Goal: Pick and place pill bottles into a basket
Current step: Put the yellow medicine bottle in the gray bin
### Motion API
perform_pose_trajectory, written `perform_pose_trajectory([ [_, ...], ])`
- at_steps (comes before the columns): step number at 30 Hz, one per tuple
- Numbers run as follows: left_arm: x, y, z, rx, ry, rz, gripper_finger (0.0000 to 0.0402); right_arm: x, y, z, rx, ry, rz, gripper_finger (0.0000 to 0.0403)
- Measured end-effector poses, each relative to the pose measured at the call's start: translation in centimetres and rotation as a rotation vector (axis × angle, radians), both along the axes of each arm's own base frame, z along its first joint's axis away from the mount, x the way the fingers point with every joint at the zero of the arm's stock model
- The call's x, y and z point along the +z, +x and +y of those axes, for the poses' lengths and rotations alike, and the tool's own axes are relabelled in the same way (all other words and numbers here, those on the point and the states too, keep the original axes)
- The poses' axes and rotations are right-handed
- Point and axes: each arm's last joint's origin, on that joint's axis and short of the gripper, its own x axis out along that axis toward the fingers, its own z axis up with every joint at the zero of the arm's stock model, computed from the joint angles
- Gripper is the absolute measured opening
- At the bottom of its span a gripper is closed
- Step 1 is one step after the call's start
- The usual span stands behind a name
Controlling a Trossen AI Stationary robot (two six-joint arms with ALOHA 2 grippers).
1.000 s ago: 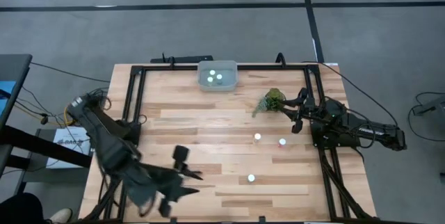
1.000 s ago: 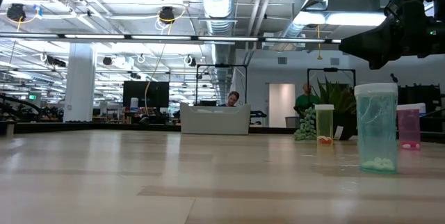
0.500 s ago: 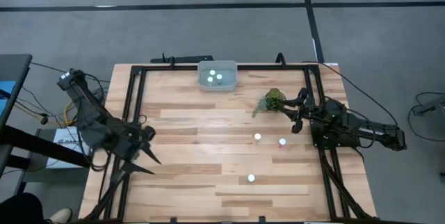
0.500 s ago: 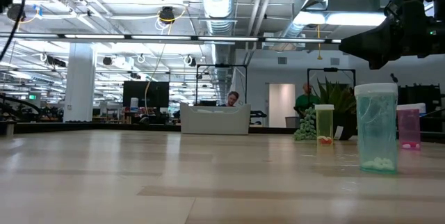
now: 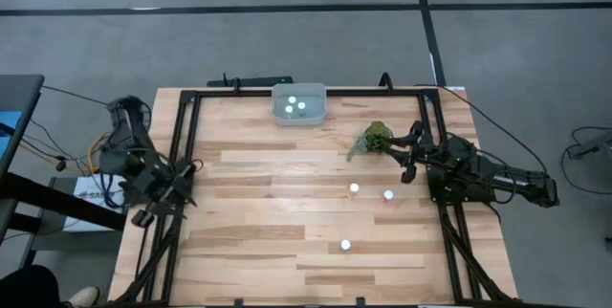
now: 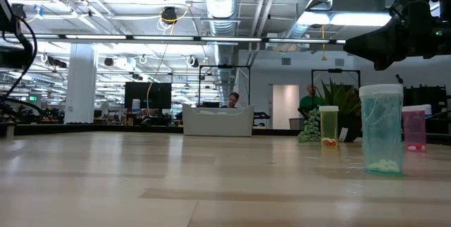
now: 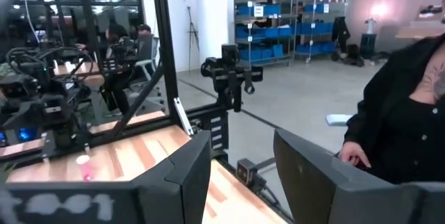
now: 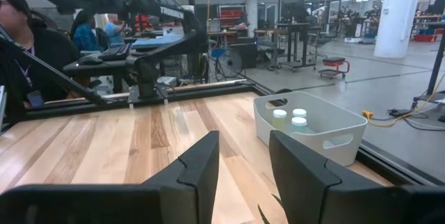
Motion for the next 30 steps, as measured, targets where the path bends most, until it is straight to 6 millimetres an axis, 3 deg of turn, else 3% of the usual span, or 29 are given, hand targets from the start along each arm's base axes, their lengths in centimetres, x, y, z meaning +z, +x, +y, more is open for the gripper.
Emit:
perform_pose_trajectory([
  [10,-2.9,-1.1,1.7,-0.019,-0.006,-0.059,0.0146,0.0,0.0,0.0,0.000,0.000,0.000,0.0121],
  [24,-7.7,0.0,-0.5,-0.046,-0.014,-0.025,0.0146,0.0,0.0,0.0,0.000,0.000,-0.001,0.0121],
  [30,-8.5,0.2,-0.7,-0.052,-0.021,-0.010,0.0146,0.0,0.0,0.0,0.000,0.000,-0.001,0.0121],
])
